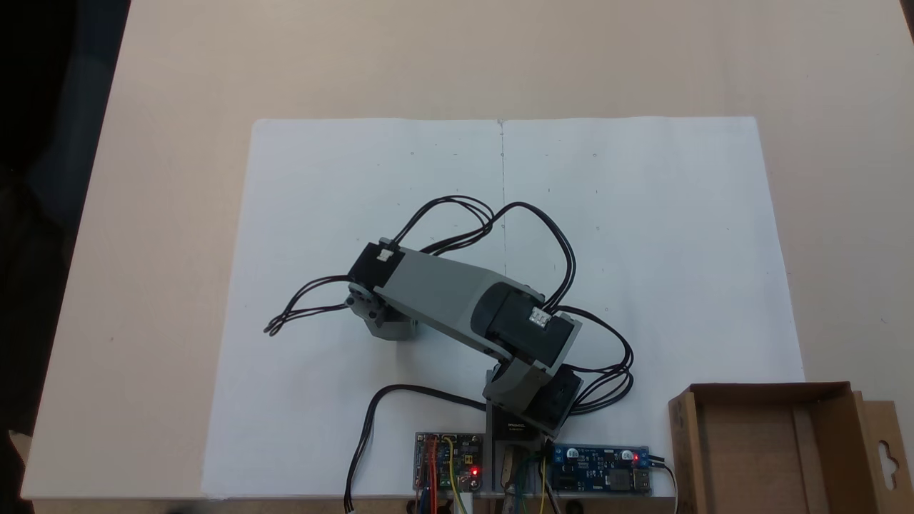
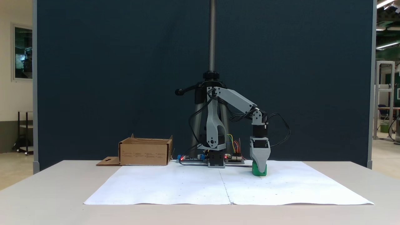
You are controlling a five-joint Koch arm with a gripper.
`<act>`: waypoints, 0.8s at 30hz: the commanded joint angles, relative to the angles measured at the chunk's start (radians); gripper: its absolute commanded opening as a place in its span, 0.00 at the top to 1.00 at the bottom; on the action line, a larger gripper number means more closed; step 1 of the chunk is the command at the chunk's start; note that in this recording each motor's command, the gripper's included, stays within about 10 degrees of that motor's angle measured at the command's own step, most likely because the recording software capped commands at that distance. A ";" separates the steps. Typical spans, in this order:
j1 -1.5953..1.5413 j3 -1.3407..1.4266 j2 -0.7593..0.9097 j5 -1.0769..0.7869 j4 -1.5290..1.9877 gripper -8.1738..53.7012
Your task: Grasp a green dice and put it in the bin.
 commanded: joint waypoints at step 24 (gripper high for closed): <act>-0.011 0.069 0.006 0.021 -0.066 0.21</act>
